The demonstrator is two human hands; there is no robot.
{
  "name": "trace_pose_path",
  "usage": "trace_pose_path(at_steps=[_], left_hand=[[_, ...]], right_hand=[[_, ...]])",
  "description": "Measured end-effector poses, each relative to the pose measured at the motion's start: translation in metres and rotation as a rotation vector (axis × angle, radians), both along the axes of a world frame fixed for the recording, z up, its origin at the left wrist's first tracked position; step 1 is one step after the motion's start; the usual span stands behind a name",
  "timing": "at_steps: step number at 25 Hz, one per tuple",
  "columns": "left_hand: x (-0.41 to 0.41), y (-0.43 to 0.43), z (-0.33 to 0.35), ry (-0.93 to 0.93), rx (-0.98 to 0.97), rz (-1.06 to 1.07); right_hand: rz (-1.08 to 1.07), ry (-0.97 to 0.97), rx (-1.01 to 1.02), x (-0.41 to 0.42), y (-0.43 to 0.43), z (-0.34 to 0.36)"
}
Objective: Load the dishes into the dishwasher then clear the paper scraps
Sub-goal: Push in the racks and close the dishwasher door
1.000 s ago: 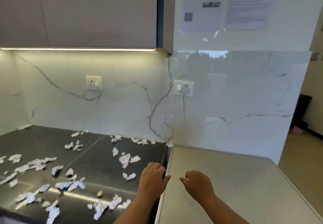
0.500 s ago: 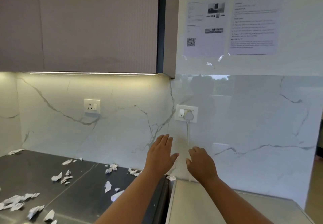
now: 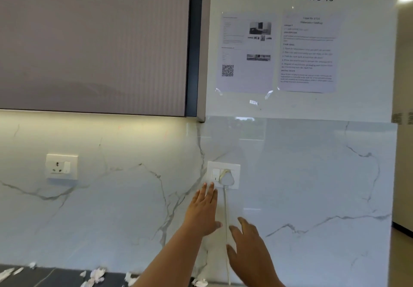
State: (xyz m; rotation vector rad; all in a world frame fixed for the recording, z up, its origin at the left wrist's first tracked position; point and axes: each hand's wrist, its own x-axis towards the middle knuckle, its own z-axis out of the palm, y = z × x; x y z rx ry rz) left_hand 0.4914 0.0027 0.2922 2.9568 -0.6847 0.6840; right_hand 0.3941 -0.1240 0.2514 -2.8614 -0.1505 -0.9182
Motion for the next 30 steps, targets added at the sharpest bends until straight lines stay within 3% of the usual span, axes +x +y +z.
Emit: trace_pose_path(at_steps=[2,8,13,16,19,22,26,30], left_hand=[[0.028,-0.007,0.0,0.012,0.043,0.003],[0.081,-0.025,-0.006,-0.019,0.099,0.078],[0.092,-0.029,-0.026,-0.023,0.02,0.082],[0.09,-0.03,-0.02,0.0,0.025,0.071],[0.083,-0.025,-0.01,0.04,0.119,0.093],[0.06,-0.012,-0.018,0.099,0.186,0.105],[0.0,-0.003,-0.075,0.152,0.048,0.098],[-0.066,-0.009,-0.135,0.289,-0.035,0.119]], right_hand=[[-0.015,0.128,-0.034,0.008,-0.006,-0.005],[-0.09,0.172,-0.023,0.032,-0.027,-0.029],[-0.079,0.252,-0.022,0.058,-0.027,-0.055],[-0.05,0.48,0.029,0.049,-0.006,-0.055],[-0.023,0.513,0.207,0.036,0.008,-0.059],[0.035,0.385,0.187,0.009,0.016,-0.061],[0.074,0.277,0.276,-0.02,0.014,-0.067],[0.038,0.338,0.326,-0.045,0.001,-0.098]])
